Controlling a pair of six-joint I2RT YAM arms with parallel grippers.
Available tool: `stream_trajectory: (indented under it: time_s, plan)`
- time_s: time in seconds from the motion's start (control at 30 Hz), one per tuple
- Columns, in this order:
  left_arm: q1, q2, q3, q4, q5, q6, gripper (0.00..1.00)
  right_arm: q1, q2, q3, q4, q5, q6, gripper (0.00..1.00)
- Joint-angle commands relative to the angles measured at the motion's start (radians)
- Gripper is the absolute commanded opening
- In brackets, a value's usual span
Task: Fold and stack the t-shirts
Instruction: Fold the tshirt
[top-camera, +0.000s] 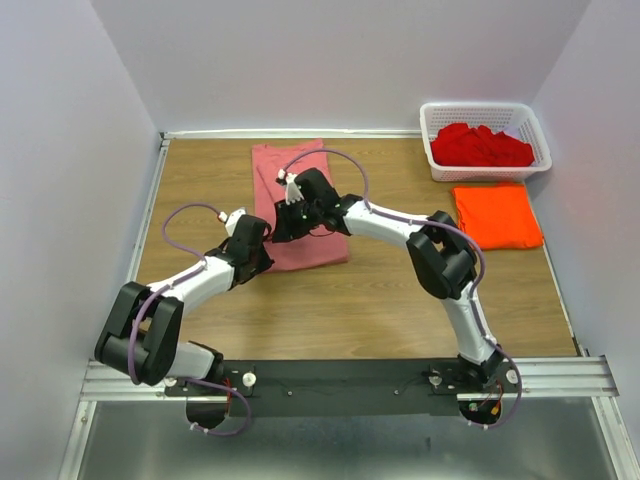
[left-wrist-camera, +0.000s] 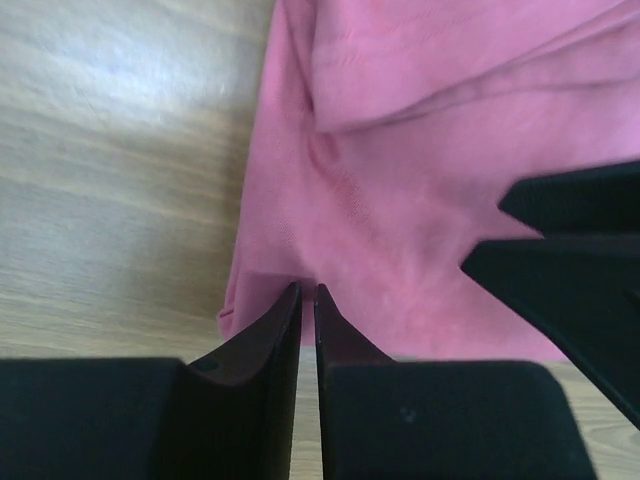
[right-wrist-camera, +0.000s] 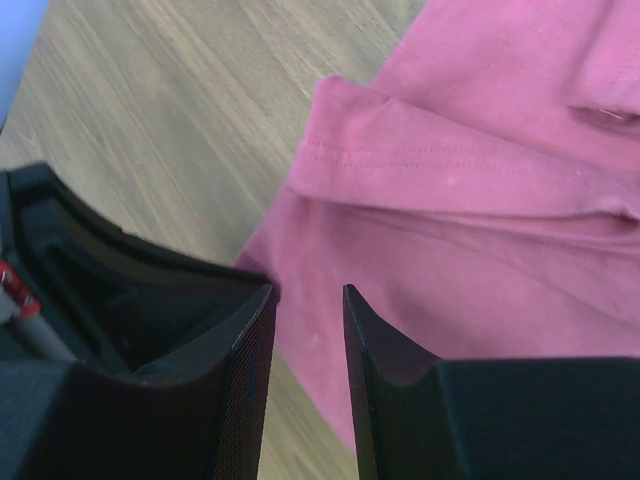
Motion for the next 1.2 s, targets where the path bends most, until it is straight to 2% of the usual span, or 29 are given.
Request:
stream_trajectory:
  time_s: [0.0, 0.3, 0.6, 0.9, 1.07, 1.17]
  plan:
    - [0.007, 0.032, -0.026, 0.007, 0.044, 0.005, 0.17, 0.014, 0.075, -0.010, 0.102, -0.012, 0.051, 0.40]
    - [0.010, 0.026, -0.059, 0.001, 0.067, 0.009, 0.13, 0.019, 0.168, 0.038, 0.156, 0.036, 0.082, 0.40]
    - [0.008, 0.010, -0.075, -0.005, 0.098, 0.014, 0.13, -0.027, 0.231, 0.134, 0.167, 0.191, 0.070, 0.40]
    - [0.010, -0.065, -0.084, -0.048, 0.094, 0.008, 0.13, -0.148, 0.352, 0.432, 0.161, 0.186, 0.087, 0.44]
    - [0.022, -0.152, -0.052, -0.065, 0.072, -0.003, 0.15, -0.176, 0.207, 0.310, 0.162, 0.109, 0.062, 0.48]
    - [0.054, -0.206, -0.017, -0.030, 0.067, 0.020, 0.21, -0.188, 0.080, 0.175, 0.161, 0.057, 0.047, 0.51]
